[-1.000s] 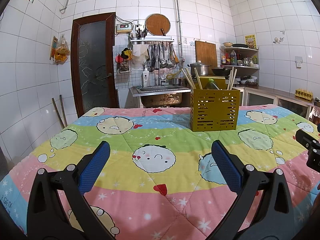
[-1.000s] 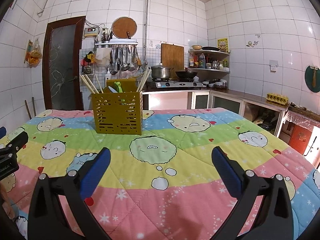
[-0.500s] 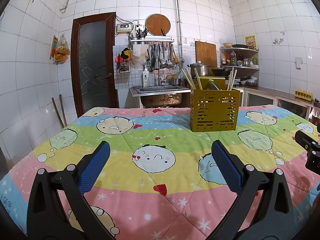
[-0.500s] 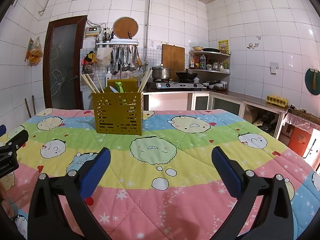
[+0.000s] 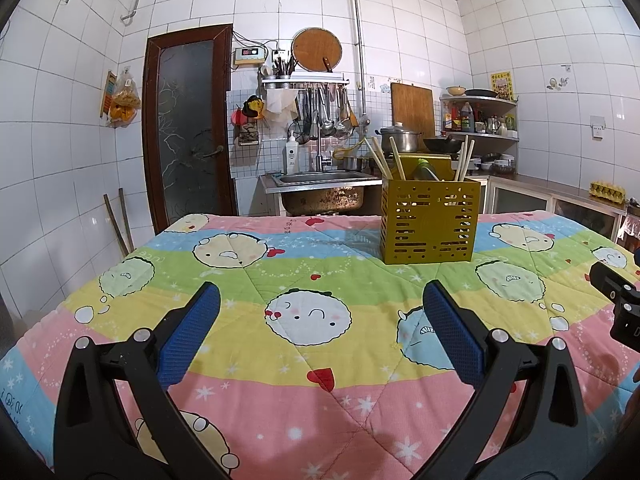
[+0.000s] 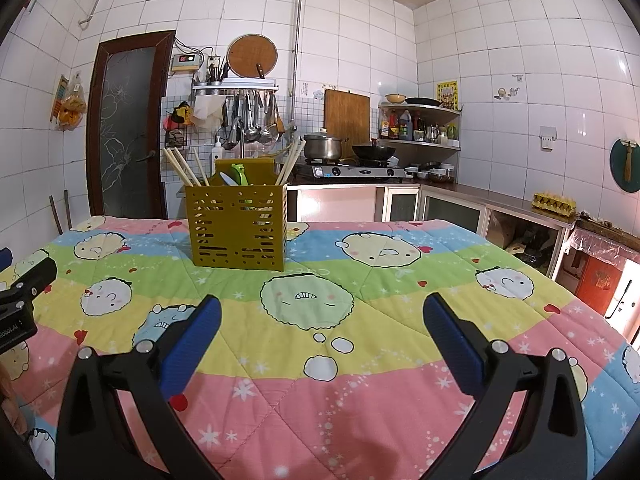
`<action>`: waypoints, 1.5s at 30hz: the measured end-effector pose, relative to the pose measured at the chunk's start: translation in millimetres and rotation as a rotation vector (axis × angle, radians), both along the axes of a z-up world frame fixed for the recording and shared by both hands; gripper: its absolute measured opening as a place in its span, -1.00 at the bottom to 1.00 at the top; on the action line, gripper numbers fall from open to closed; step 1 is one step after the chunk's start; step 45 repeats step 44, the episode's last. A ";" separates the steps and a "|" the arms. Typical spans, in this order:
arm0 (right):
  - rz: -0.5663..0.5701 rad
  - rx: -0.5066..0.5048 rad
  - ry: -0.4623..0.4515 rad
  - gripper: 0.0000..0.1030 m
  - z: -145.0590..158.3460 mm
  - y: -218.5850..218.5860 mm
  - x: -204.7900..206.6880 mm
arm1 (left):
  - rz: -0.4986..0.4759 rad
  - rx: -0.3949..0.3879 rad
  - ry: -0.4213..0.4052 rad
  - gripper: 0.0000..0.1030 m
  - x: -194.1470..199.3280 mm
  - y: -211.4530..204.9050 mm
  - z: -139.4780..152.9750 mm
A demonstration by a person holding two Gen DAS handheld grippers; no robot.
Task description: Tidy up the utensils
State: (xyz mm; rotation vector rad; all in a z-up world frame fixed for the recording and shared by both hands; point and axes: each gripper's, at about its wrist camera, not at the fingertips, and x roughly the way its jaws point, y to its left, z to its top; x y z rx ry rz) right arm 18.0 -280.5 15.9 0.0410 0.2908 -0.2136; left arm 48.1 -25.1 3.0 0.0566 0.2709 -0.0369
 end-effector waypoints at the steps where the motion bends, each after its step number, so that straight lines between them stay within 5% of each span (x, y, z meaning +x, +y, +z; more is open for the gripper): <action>1: 0.000 0.000 0.000 0.92 0.0 0.0 -0.2 | 0.000 0.000 -0.001 0.90 -0.1 -0.2 0.0; 45: 0.000 -0.002 -0.002 0.91 0.5 1.5 -0.5 | 0.002 -0.005 0.005 0.90 -0.4 2.1 2.3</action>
